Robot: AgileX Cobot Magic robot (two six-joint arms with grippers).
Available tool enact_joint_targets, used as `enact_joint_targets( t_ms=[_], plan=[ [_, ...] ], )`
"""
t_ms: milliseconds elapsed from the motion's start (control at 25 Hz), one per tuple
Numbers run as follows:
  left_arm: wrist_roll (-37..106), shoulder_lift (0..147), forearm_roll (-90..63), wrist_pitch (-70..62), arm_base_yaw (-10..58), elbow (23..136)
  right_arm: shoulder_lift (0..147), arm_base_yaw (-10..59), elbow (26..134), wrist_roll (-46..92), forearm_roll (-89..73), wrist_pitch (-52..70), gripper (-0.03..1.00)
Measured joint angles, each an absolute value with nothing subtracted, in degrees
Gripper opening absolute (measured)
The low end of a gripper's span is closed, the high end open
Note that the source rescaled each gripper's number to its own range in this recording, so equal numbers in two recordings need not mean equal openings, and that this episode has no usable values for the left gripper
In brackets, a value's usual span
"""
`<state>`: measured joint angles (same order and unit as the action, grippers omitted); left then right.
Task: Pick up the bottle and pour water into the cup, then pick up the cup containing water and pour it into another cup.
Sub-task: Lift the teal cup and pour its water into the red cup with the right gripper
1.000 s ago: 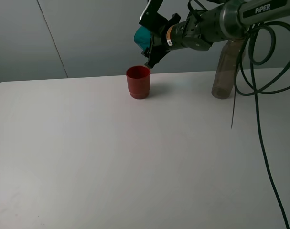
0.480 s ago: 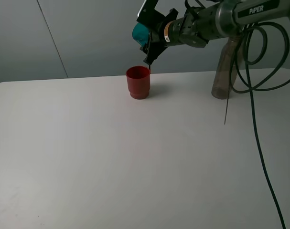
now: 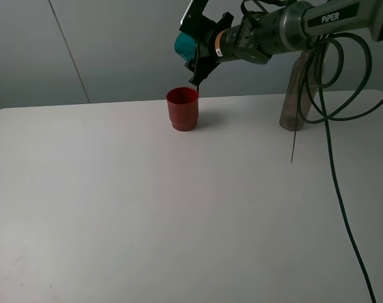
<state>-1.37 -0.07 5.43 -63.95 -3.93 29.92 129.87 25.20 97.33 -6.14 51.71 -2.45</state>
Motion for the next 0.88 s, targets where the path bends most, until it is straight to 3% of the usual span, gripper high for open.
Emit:
enact_joint_targets(
  t_ms=[880],
  plan=[
    [-1.0,-0.1,5.4,-64.1,-3.9,29.9,129.9,25.2,97.3,5.1,51.9,-1.3,0.07]
  ],
)
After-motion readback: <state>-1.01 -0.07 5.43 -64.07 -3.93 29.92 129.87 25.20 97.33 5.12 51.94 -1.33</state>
